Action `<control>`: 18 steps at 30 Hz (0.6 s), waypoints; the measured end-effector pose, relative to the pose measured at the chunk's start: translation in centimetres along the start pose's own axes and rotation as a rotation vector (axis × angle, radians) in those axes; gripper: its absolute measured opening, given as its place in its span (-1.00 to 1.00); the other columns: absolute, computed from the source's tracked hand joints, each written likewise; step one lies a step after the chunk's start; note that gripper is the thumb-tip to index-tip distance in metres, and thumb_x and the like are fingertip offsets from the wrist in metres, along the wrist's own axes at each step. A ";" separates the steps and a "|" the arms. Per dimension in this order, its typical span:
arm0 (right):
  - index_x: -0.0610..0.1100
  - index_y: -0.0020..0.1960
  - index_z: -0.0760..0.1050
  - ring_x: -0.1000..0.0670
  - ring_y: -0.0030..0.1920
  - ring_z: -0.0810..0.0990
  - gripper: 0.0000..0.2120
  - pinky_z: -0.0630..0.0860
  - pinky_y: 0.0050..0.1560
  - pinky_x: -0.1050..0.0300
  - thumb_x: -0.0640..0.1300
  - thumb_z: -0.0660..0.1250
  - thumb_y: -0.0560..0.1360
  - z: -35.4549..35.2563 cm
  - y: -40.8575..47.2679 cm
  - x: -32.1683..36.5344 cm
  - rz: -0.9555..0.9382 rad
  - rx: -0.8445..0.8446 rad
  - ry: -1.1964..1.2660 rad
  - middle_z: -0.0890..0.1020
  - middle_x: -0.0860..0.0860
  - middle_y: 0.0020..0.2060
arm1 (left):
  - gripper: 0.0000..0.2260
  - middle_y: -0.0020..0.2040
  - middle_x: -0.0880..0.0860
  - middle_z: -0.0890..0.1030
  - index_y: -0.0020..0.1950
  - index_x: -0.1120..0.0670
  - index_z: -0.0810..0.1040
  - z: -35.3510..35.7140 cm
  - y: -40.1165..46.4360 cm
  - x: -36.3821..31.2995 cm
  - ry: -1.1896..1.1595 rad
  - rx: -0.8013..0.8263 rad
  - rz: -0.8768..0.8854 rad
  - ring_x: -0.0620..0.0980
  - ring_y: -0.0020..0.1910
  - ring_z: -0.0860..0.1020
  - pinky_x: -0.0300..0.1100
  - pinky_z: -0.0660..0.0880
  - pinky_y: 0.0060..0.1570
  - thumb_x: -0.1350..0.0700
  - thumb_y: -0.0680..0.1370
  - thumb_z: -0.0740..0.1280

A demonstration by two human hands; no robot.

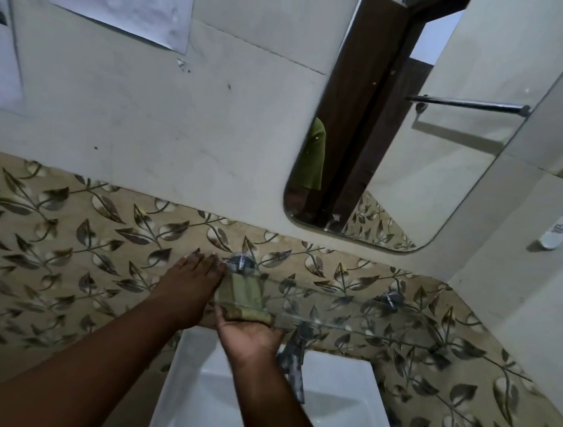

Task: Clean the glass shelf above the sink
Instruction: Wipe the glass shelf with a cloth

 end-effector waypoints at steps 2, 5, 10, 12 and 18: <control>-0.21 0.22 0.53 -0.29 0.29 0.46 -0.30 0.22 0.35 -0.32 0.34 -0.03 0.55 -0.3 0.1 1.5 -0.038 -0.049 -0.034 0.61 -0.25 0.12 | -0.24 0.59 0.12 0.01 0.56 0.02 -0.07 -0.1 -0.2 0.0 -0.011 -0.004 -0.012 0.16 0.54 -0.01 0.05 -0.02 0.49 0.08 0.46 0.28; -0.19 0.12 0.52 -0.22 0.46 0.31 -0.34 0.09 0.45 -0.21 0.30 -0.12 0.59 -0.4 0.6 2.0 -0.050 -0.102 -0.072 0.55 -0.21 0.22 | -0.24 0.59 0.13 0.00 0.56 0.04 -0.08 -0.4 -0.5 -0.2 0.003 -0.015 -0.017 0.16 0.54 -0.02 0.07 -0.04 0.49 0.14 0.45 0.26; -0.24 0.26 0.55 -0.26 0.21 0.54 -0.31 0.26 0.43 -0.17 0.28 -0.04 0.59 0.7 1.7 -1.2 -0.021 -0.024 -0.065 0.59 -0.29 0.23 | -0.29 0.59 0.13 -0.01 0.56 0.04 -0.08 -0.5 -0.5 -0.2 -0.005 -0.018 -0.023 0.16 0.54 -0.03 0.06 -0.05 0.49 0.13 0.48 0.20; -0.26 0.32 0.54 -0.29 0.28 0.52 -0.31 0.27 0.45 -0.20 0.28 0.04 0.58 1.1 1.6 -1.9 0.021 0.050 -0.089 0.60 -0.33 0.22 | -0.31 0.59 0.12 -0.01 0.56 0.03 -0.08 -0.5 -0.4 -0.2 -0.021 -0.021 -0.028 0.17 0.54 -0.03 0.06 -0.05 0.49 0.10 0.50 0.19; -0.19 0.28 0.56 -0.30 0.27 0.51 -0.34 0.46 0.21 -0.35 0.29 0.02 0.55 -1.6 0.6 1.9 -0.056 -0.008 -0.133 0.65 -0.31 0.15 | -0.24 0.59 0.14 -0.03 0.56 0.07 -0.10 -0.8 -0.7 -0.3 0.014 -0.022 -0.021 0.16 0.54 -0.05 0.06 -0.08 0.50 0.19 0.46 0.24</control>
Point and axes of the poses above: each hand's wrist, its own y-axis towards the middle knuckle, its own z-axis out of the palm, x = y × z, the point moved 6 cm from there along y, towards the middle knuckle
